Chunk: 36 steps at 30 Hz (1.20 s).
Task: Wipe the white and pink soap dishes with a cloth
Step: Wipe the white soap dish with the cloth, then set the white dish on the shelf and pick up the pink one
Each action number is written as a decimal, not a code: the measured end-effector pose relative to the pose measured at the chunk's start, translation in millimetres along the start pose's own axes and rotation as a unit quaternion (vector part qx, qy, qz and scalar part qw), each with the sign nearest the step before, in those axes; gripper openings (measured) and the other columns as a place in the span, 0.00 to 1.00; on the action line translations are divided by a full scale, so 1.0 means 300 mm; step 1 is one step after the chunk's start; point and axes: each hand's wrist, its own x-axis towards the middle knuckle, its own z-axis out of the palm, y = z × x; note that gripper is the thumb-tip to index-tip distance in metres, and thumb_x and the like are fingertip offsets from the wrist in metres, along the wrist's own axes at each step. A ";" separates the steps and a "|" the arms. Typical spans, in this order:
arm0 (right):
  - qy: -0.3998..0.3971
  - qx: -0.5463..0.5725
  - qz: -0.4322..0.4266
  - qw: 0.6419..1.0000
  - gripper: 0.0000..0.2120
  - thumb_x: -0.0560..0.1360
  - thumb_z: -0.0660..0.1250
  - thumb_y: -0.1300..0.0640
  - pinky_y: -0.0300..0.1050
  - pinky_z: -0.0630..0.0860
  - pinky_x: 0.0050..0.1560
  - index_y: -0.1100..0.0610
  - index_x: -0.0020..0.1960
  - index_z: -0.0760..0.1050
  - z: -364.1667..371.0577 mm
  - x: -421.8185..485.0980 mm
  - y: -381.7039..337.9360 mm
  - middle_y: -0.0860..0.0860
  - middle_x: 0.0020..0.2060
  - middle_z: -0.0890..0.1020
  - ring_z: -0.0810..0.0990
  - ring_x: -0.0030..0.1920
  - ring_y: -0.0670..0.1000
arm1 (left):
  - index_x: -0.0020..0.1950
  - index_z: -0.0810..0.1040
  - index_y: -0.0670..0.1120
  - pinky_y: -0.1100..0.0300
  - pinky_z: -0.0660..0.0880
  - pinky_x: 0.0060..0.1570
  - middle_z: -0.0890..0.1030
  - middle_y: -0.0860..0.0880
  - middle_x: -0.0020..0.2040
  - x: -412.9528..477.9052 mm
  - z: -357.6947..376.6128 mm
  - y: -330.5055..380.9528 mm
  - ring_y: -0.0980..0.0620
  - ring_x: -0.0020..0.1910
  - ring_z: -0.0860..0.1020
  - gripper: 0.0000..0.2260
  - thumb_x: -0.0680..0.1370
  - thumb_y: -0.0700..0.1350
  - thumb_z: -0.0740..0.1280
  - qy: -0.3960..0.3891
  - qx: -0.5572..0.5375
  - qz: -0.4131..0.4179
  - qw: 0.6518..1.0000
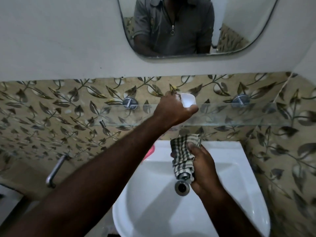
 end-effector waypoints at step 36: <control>-0.038 -0.155 0.117 0.980 0.09 0.76 0.63 0.70 0.52 0.74 0.37 0.64 0.55 0.75 -0.083 0.171 0.263 0.67 0.40 0.82 0.79 0.38 0.62 | 0.53 0.82 0.44 0.58 0.78 0.41 0.83 0.54 0.45 -0.401 0.298 -0.539 0.57 0.39 0.79 0.08 0.74 0.41 0.70 0.155 -0.198 -0.042 0.967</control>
